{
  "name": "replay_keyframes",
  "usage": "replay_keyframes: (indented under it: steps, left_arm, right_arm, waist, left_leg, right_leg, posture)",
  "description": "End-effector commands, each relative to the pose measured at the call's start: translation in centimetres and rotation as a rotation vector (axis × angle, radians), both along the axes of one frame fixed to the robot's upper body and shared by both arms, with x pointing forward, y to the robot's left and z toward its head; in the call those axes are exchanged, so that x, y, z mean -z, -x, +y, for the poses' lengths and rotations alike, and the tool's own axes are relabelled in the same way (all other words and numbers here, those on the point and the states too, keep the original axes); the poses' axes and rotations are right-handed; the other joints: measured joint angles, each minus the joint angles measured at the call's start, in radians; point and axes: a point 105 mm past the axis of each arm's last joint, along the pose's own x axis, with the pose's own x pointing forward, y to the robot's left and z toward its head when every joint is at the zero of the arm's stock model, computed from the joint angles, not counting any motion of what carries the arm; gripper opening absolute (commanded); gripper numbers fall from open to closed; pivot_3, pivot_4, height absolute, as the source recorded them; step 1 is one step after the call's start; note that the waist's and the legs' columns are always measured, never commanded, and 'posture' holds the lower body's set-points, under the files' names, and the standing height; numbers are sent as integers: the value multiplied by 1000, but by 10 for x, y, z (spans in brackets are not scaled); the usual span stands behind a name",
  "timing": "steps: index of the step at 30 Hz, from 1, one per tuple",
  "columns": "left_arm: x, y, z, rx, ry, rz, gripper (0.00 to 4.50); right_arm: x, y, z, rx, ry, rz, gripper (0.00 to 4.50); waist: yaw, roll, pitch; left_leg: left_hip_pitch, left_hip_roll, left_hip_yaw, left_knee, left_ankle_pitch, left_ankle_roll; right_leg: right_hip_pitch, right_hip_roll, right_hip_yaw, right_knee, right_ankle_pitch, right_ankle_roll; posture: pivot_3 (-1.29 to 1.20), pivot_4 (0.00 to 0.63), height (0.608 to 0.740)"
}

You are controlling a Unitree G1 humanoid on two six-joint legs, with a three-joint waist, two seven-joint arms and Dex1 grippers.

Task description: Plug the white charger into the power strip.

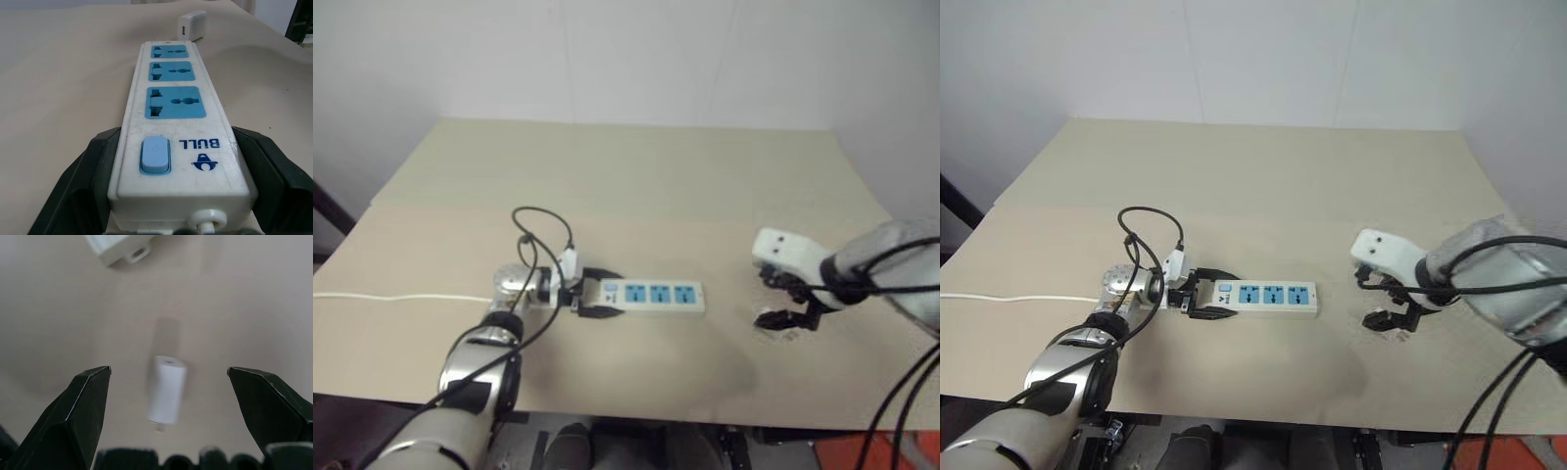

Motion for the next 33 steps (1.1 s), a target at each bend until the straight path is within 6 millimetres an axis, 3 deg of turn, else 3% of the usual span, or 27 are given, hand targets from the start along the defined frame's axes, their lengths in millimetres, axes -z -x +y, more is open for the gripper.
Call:
replay_keyframes:
  steps: [1,23,26,33]
  left_arm:
    - [13,10,-2,36,-34,22,3269]
    - [17,12,0,31,-26,28,3269]
    - [17,12,0,30,-25,29,3268]
    - [17,12,-1,28,-20,30,3268]
  right_arm:
    - [-2,-9,-4,52,41,-32,4500]
    - [25,-24,-12,161,66,6,4500]
    - [26,-23,-12,165,56,15,3942]
    - [31,-24,-13,166,61,33,1647]
  waist:
    - [0,0,0]
    - [-8,1,-1]
    - [-8,1,-1]
    - [-8,1,-1]
  left_leg:
    - [0,0,0,0,0,0]
    - [0,0,-1,0,0,0]
    - [0,0,-2,0,0,0]
    - [0,0,-2,0,0,0]
  right_leg:
    - [0,0,0,0,0,0]
    - [0,0,-2,0,0,0]
    - [1,0,-2,0,0,0]
    - [1,0,-2,0,0,0]
  posture:
    - [0,150,740]
    - [0,150,740]
    - [0,150,740]
    - [0,150,740]
